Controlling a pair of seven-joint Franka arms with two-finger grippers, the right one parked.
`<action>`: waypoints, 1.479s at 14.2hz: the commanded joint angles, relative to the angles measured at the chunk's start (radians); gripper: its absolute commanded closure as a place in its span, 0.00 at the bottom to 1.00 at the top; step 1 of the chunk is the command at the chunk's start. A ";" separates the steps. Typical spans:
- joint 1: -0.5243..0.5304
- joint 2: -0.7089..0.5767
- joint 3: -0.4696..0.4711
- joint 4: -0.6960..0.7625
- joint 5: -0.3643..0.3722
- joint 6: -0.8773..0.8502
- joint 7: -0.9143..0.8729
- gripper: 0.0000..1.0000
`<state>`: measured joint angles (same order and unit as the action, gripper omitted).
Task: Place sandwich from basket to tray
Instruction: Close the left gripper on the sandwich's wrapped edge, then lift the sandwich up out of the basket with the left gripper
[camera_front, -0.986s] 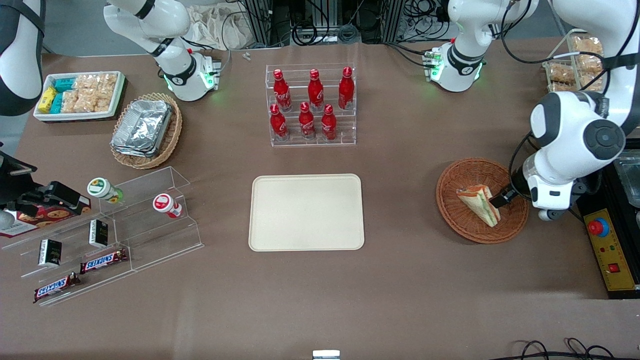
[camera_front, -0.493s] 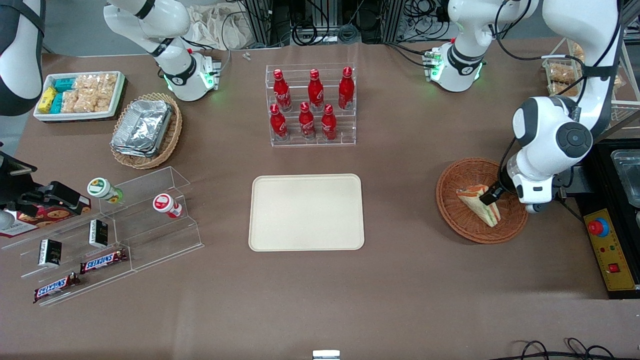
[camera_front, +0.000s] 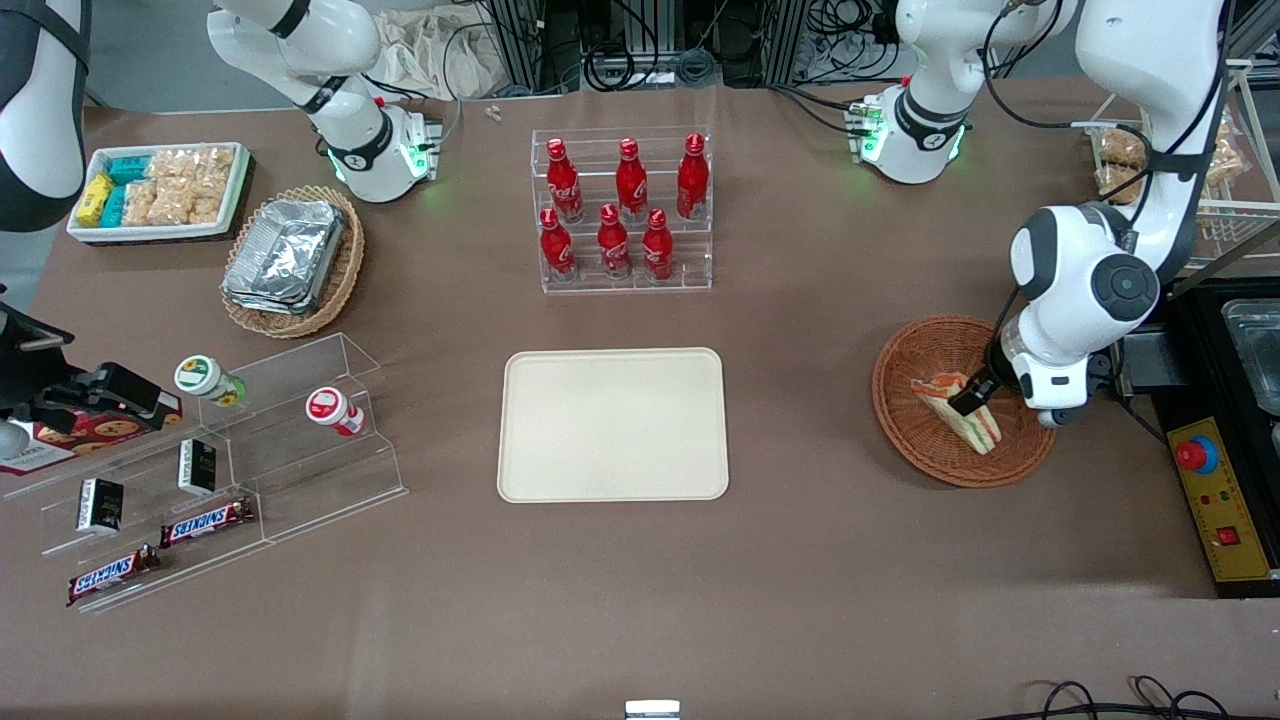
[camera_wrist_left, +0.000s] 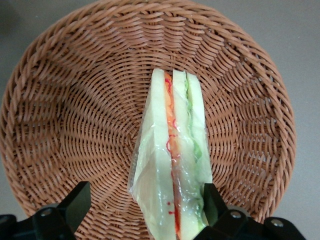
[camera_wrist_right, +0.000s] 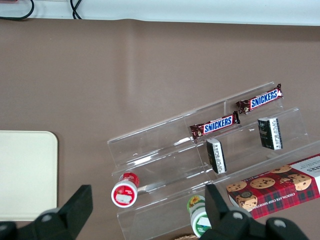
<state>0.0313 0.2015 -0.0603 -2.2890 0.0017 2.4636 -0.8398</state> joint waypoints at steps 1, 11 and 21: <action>-0.001 0.001 0.000 -0.030 0.003 0.043 -0.019 0.00; -0.008 -0.013 -0.004 0.091 0.003 -0.141 -0.048 0.00; -0.010 0.085 -0.004 0.062 0.012 -0.009 -0.047 0.18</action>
<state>0.0270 0.2785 -0.0648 -2.2209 0.0022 2.4224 -0.8650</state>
